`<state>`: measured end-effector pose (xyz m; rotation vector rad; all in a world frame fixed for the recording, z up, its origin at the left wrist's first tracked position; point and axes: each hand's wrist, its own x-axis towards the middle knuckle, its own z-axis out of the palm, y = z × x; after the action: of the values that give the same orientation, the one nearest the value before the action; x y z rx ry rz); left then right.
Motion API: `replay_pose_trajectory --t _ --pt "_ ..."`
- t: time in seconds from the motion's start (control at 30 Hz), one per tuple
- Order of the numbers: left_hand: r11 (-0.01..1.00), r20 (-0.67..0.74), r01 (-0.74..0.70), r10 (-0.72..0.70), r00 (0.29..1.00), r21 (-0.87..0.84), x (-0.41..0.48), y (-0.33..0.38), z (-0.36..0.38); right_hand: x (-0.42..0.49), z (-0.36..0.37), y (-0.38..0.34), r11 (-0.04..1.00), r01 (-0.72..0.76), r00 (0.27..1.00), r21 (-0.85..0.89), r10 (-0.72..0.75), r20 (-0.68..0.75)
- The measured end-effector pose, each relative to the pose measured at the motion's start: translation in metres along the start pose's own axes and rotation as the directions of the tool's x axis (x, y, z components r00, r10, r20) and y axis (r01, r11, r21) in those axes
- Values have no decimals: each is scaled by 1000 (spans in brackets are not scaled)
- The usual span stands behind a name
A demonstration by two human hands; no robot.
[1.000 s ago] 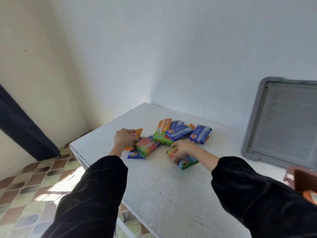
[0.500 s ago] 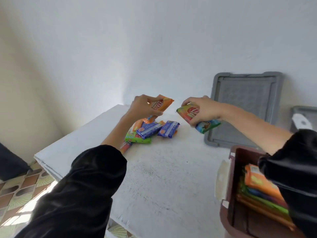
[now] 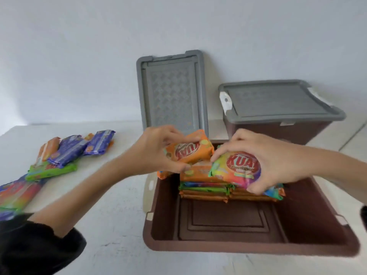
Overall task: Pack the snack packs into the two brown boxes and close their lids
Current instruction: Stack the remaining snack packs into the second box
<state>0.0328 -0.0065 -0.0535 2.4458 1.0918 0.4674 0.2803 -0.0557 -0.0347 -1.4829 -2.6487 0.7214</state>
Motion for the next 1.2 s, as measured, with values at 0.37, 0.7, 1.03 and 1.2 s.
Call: replay_pose_trajectory --t 0.37,0.7,1.03,1.2 --pt "940 561 -277 124 819 197 -1 28 84 -29 77 40 987 -12 959 -158 56 278" --pt "697 712 -540 59 699 472 14 43 109 -14 88 32 941 121 907 -316 25 421" --pt "482 808 -701 -25 588 525 24 35 117 -4 96 15 865 81 950 -495 83 300" --pt "542 745 -613 -38 666 575 21 32 117 -4 103 24 843 52 999 -535 -36 40"
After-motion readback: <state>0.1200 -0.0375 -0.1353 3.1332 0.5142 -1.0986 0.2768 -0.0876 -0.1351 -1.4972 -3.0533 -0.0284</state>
